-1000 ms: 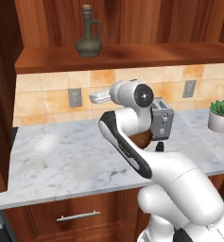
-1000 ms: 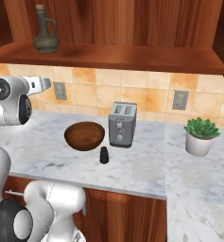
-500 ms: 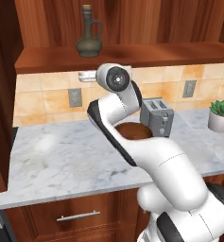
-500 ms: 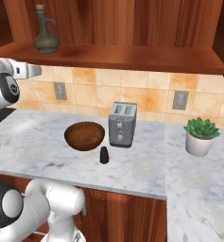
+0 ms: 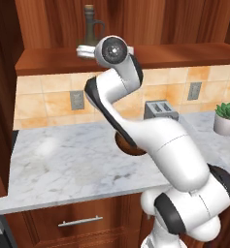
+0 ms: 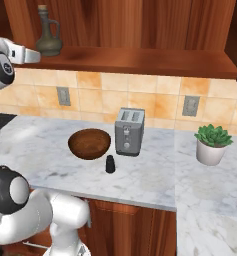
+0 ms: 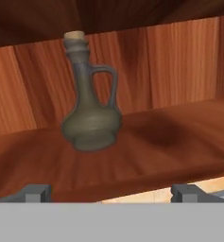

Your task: Retrieve the bottle and the shaker from the cabinet and place them next to the mixing bowl on the counter. Then add garlic from the fridge to the mixing bowl.

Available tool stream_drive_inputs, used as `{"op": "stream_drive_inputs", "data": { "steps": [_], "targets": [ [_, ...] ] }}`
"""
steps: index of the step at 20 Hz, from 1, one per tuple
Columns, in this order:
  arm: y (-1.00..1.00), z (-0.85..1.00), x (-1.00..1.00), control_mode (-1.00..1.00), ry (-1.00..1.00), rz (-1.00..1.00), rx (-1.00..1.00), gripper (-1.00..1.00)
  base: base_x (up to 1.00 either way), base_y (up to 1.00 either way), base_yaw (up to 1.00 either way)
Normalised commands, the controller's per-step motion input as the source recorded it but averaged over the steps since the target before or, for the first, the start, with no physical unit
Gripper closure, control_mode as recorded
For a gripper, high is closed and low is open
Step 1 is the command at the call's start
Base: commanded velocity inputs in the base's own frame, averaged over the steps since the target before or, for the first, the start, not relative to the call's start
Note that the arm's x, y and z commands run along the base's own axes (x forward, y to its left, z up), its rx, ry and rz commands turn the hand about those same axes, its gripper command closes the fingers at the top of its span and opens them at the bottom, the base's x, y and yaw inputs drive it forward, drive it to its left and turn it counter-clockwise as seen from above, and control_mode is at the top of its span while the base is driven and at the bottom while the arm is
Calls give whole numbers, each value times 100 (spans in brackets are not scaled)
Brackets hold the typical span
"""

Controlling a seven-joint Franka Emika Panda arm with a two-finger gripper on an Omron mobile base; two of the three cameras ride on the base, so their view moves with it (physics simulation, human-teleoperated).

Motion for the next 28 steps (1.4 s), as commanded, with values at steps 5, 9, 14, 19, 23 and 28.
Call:
{"op": "stream_drive_inputs", "data": {
  "steps": [5, 9, 14, 19, 23, 28],
  "targets": [
    [-2, 16, 36, -100, -1, -2, 15, -100, 0, 0, 0],
    [1, 0, 20, -100, -21, 1, 3, -100, 0, 0, 0],
    [2, 1, 0, -100, -18, 3, 0, -100, 0, 0, 0],
    [0, 2, 2, -100, 0, 0, 0, -100, 0, 0, 0],
    [3, 25, 14, -100, 0, 0, -1, -100, 0, 0, 0],
    [10, 24, 19, -100, 1, 0, -3, -100, 0, 0, 0]
  ]
}}
